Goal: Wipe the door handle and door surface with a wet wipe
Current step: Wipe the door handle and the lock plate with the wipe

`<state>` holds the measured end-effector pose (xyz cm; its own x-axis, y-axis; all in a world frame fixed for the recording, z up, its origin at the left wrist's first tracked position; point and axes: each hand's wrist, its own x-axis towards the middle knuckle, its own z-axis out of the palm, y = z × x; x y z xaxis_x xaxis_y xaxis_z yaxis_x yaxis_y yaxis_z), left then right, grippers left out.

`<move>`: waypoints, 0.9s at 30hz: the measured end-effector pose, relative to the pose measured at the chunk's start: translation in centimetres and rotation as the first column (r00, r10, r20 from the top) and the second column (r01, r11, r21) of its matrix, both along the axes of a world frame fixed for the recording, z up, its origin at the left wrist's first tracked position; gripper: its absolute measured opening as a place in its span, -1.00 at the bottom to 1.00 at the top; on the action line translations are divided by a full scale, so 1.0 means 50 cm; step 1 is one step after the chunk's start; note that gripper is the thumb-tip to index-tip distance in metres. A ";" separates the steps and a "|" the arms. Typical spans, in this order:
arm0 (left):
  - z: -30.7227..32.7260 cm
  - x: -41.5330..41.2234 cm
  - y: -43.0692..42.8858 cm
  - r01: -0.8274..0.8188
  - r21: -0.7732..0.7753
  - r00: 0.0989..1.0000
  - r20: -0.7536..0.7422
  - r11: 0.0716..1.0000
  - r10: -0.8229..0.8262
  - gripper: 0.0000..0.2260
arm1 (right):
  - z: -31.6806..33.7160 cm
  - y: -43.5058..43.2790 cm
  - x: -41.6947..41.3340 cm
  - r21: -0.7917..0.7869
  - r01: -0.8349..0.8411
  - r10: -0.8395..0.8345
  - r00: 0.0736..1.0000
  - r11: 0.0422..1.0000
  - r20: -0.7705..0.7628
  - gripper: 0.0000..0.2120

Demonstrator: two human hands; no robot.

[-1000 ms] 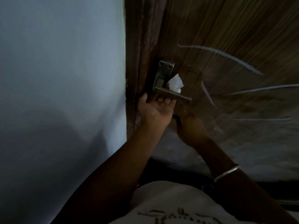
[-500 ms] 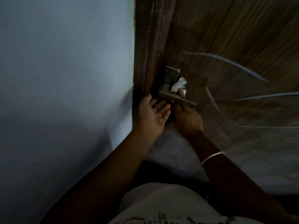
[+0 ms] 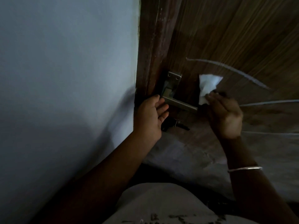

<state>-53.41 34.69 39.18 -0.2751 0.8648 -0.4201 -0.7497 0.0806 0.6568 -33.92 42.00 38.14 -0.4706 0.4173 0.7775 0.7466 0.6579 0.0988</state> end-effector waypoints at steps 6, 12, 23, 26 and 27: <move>0.001 0.022 -0.002 0.058 0.005 0.997 -0.056 0.998 -0.057 -0.76 | 0.092 0.008 -0.112 -0.033 -0.054 0.059 0.986 0.998 0.155 -0.72; -0.004 0.003 -0.008 0.023 -0.001 0.998 -0.056 1.000 -0.023 -0.82 | 0.110 0.000 -0.221 -0.136 0.076 -0.031 0.953 0.988 0.302 -0.67; 0.004 -0.015 -0.017 -0.006 0.053 0.997 -0.074 0.999 0.010 -0.83 | 0.081 -0.007 -0.182 -0.314 0.137 -0.094 0.985 0.939 0.148 -0.75; 0.005 -0.012 -0.017 -0.003 0.054 0.996 -0.088 0.999 0.008 -0.83 | 0.062 -0.024 -0.148 -0.365 0.088 -0.072 0.996 0.927 0.056 -0.74; 0.005 -0.010 -0.017 0.004 0.052 0.996 -0.092 0.999 0.001 -0.83 | 0.063 -0.030 -0.142 -0.355 0.036 -0.056 0.997 0.934 -0.046 -0.75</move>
<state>-53.90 33.85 39.43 -0.3093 0.8851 -0.3477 -0.6858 0.0456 0.7263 -41.04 40.49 41.31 -0.4057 0.6901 0.5993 0.7743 0.6079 -0.1758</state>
